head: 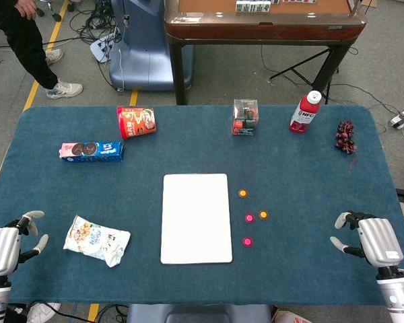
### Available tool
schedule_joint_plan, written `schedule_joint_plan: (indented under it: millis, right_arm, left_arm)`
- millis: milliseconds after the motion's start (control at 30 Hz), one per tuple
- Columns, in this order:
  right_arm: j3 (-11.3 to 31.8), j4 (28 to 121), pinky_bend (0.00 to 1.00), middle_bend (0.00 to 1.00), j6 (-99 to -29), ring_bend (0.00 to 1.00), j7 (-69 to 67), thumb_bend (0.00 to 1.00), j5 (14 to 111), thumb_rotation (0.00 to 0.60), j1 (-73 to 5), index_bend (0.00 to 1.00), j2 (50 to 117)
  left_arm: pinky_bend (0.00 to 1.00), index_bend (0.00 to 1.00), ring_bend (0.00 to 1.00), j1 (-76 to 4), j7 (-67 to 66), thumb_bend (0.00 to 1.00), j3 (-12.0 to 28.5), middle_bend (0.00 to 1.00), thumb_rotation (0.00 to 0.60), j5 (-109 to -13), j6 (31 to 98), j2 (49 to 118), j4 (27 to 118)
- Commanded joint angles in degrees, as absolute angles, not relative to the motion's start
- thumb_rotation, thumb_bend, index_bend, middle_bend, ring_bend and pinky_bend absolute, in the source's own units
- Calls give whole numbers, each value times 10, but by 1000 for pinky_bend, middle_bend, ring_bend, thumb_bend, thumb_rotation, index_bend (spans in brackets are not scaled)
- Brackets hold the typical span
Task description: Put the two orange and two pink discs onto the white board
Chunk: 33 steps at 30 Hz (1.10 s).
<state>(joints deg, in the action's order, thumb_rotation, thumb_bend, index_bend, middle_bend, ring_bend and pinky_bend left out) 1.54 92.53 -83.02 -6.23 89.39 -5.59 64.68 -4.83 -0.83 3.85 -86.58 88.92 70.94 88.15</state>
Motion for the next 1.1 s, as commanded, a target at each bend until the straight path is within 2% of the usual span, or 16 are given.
schedule_joint_plan:
  millis: [33,133,300,367,500,567,633,900,1100]
  right_arm:
    - [15,925,574,538,-829,546,-66,155,894,600,-57,546,650]
    - [15,924,599,538,-821,546,-67,156,895,600,-62,546,656]
    - [24,940,707,556,-799,586,-49,156,895,600,-83,545,664]
    - [28,953,777,634,-784,693,-41,149,892,600,-94,531,663]
    - [40,991,923,858,-727,925,-9,108,864,600,-126,491,655]
    - [48,1008,987,964,-699,993,17,96,840,600,-143,478,655]
    - [57,1018,1000,1000,-677,1000,41,95,818,600,-158,477,657]
    - [86,1034,1000,1000,-595,1000,130,112,713,600,-222,473,680]
    - [88,1031,1000,1000,-569,1000,161,224,675,600,-245,473,691]
  left_arm:
    - [753,400,567,-48,-11,309,36,621,600,-869,890,710,882]
    - [753,364,567,-44,-12,309,31,621,600,-873,893,710,881]
    - [753,328,567,-40,-8,309,26,621,600,-872,892,708,874]
    - [753,327,567,-38,-5,309,25,621,600,-871,892,710,871]
    - [753,325,565,-35,0,309,22,622,600,-870,890,715,861]
    - [753,326,565,-34,2,309,19,621,600,-871,889,717,856]
    - [753,326,565,-32,4,309,17,621,600,-871,889,719,852]
    - [753,329,564,-27,18,309,16,621,600,-867,890,724,837]
    - [753,330,564,-25,22,309,14,621,600,-869,890,726,832]
